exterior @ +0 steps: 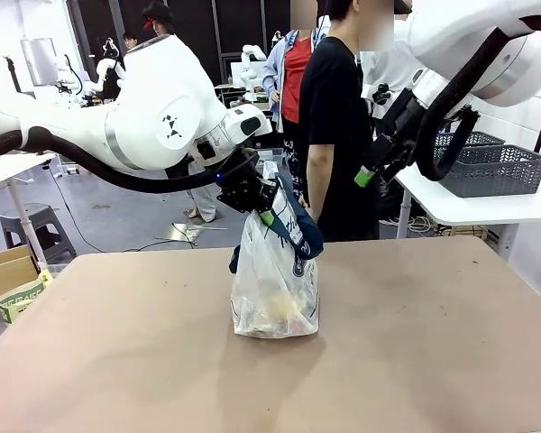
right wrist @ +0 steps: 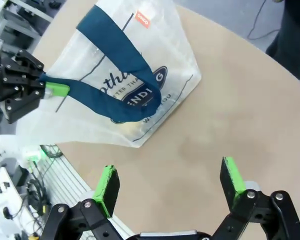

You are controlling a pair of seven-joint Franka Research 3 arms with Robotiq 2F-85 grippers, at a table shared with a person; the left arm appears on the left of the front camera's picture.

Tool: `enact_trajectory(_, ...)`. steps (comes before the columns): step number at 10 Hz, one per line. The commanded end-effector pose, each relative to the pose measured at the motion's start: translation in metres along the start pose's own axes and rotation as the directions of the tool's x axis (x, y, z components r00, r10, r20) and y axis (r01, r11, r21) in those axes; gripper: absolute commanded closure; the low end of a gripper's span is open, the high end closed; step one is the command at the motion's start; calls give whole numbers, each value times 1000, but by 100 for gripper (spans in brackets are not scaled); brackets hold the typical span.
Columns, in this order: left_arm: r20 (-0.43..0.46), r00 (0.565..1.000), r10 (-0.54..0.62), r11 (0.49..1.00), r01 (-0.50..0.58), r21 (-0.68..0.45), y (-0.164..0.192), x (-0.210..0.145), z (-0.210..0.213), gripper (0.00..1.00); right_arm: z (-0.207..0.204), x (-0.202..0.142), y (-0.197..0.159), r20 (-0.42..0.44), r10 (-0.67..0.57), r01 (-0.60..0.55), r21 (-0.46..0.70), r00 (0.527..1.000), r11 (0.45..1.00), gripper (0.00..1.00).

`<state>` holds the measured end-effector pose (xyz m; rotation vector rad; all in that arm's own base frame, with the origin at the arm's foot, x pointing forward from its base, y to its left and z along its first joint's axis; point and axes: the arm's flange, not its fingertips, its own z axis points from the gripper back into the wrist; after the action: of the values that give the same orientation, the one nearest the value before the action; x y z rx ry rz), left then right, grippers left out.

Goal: Transfer purchased items from the store into the shopping bag.
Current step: Move the Reusable shopping bag to the right side of the table.

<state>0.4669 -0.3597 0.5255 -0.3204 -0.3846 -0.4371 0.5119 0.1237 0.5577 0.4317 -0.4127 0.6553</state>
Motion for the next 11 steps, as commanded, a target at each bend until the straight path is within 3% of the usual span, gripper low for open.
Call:
enact_trajectory(1,3,1000,-1,1000,1,2,1,-1,2,100,-1,-1,0,13,-43,43,33,999,999,0)
enact_trajectory(7,3,1000,-1,1000,1,2,1,-1,2,100,0,0,0,8,-24,24,16,1000,1000,0)
enact_trajectory(9,-20,1000,4,999,-3,45,2,6,9,100,-4,2,-5,84,140,-150,128,987,980,0)
enact_trajectory(11,-62,998,3,991,5,131,11,20,38,100,-8,3,-7,127,183,-202,157,975,967,0)
